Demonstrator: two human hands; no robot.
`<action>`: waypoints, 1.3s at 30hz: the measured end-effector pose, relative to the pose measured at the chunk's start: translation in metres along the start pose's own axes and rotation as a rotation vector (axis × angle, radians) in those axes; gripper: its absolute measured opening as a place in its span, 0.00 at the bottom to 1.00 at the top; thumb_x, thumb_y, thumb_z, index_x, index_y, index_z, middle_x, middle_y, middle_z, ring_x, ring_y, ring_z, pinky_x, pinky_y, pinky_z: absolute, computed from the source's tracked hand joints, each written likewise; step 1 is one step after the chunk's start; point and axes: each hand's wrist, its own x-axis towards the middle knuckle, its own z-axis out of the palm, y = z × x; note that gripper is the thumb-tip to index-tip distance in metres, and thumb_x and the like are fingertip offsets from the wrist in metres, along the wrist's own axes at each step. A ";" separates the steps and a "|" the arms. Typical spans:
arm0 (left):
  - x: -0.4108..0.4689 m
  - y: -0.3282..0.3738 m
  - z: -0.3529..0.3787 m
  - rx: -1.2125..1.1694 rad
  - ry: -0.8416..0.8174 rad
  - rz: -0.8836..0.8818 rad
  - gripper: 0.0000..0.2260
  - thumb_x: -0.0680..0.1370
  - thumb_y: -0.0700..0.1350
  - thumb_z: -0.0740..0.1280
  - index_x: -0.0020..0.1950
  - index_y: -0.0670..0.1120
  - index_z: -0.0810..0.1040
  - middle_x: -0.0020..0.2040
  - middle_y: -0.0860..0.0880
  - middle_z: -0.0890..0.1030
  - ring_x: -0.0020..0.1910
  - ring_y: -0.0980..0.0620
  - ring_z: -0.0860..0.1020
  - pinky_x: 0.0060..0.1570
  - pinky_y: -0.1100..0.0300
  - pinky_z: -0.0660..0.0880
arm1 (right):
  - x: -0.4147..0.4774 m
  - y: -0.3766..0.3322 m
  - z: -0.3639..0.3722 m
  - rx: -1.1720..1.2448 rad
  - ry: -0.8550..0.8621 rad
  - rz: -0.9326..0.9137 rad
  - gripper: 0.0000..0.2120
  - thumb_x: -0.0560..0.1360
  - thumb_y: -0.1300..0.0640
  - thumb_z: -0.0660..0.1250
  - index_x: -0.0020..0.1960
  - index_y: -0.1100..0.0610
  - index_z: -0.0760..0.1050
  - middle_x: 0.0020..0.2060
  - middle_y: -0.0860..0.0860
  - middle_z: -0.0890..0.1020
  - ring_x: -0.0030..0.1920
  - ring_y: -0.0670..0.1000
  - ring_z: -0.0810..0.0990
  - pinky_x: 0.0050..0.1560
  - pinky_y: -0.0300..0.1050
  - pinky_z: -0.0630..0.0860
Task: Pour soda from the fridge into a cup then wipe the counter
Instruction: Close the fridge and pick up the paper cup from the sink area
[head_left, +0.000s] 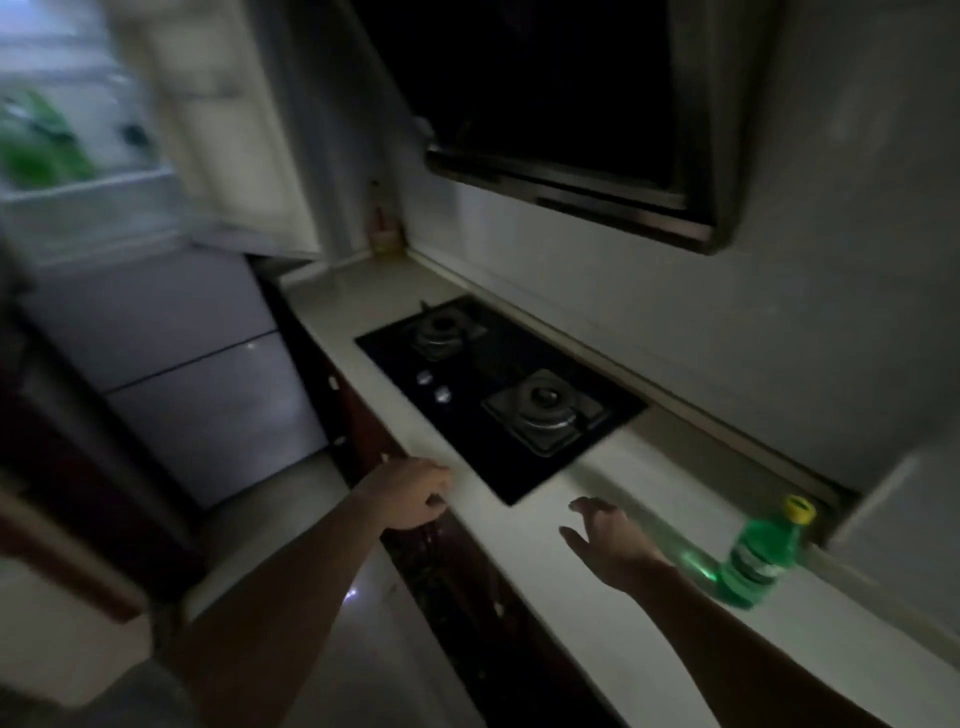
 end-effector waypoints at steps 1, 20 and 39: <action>-0.017 -0.017 -0.005 -0.008 0.024 -0.035 0.12 0.77 0.52 0.65 0.58 0.50 0.78 0.55 0.52 0.79 0.54 0.51 0.77 0.52 0.58 0.74 | 0.010 -0.017 -0.003 -0.026 -0.012 -0.030 0.24 0.79 0.42 0.59 0.70 0.54 0.70 0.66 0.52 0.76 0.63 0.54 0.77 0.61 0.48 0.75; -0.204 -0.343 -0.151 0.203 0.194 -0.341 0.11 0.79 0.55 0.64 0.57 0.51 0.77 0.56 0.52 0.78 0.54 0.51 0.76 0.55 0.56 0.73 | 0.169 -0.380 -0.082 -0.330 0.041 -0.437 0.23 0.82 0.44 0.55 0.72 0.56 0.66 0.67 0.53 0.73 0.65 0.52 0.73 0.62 0.49 0.73; -0.078 -0.519 -0.278 0.239 0.286 -0.551 0.06 0.75 0.53 0.65 0.39 0.58 0.71 0.48 0.56 0.80 0.47 0.54 0.78 0.45 0.60 0.72 | 0.454 -0.503 -0.138 -0.210 0.229 -0.765 0.17 0.81 0.49 0.58 0.63 0.59 0.71 0.59 0.56 0.77 0.57 0.57 0.78 0.45 0.44 0.70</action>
